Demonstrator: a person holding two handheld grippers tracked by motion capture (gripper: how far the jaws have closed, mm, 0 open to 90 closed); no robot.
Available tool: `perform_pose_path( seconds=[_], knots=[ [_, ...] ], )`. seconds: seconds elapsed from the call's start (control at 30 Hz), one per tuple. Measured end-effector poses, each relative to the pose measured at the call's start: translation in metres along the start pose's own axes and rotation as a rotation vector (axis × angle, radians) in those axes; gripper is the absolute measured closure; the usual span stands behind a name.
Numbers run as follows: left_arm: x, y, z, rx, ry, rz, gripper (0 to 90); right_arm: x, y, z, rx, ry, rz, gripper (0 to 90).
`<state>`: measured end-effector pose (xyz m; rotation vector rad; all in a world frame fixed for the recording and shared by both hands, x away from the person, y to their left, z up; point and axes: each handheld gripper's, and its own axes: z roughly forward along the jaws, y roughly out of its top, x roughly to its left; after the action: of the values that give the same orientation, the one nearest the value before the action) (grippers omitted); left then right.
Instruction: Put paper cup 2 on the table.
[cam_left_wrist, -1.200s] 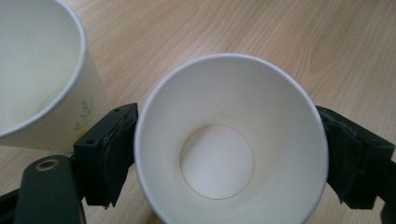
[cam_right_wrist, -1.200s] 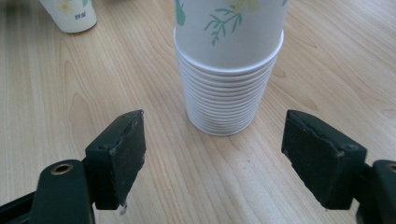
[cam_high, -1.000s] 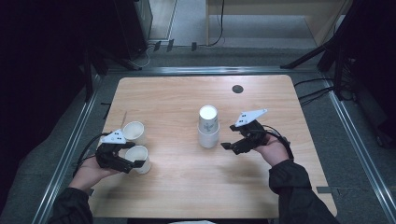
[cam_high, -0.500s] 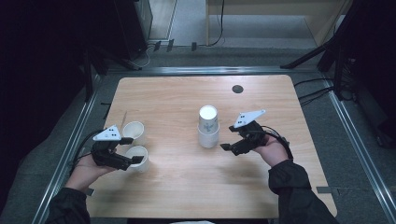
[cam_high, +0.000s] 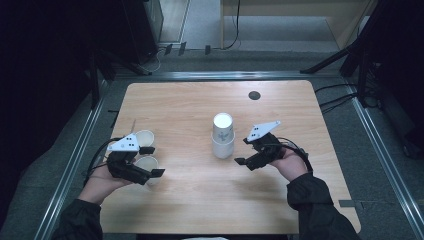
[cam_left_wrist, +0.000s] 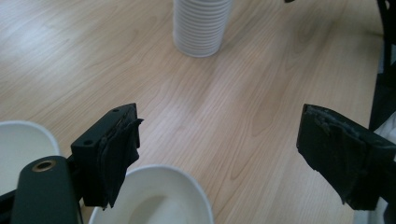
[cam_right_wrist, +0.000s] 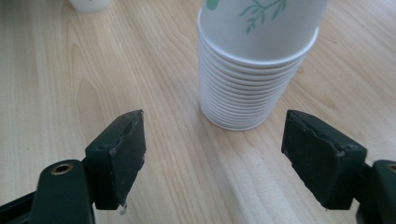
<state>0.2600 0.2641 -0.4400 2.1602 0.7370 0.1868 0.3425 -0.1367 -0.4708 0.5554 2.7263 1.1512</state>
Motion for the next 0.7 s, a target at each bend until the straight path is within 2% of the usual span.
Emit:
perform_pose_path(
  seconds=[0.03,0.13,0.3,0.57,0.7],
  knots=[
    [-0.002,0.002,0.001,0.001,-0.003,0.003,13.6,0.001,0.000,0.001,0.002,0.008,0.011,21.8],
    [-0.005,0.007,0.006,-0.006,-0.021,0.008,13.6,0.005,-0.001,0.003,0.008,0.012,-0.001,21.7],
    [-0.010,0.014,0.018,0.014,-0.037,0.021,13.9,0.009,-0.004,0.001,0.018,0.011,-0.005,21.7],
    [-0.014,0.026,0.040,0.034,-0.070,0.046,14.2,0.013,-0.014,-0.006,0.023,-0.006,0.008,21.6],
    [-0.016,0.032,0.051,0.029,-0.095,0.058,14.2,0.016,-0.021,-0.011,0.028,-0.017,0.019,21.6]
  ],
)
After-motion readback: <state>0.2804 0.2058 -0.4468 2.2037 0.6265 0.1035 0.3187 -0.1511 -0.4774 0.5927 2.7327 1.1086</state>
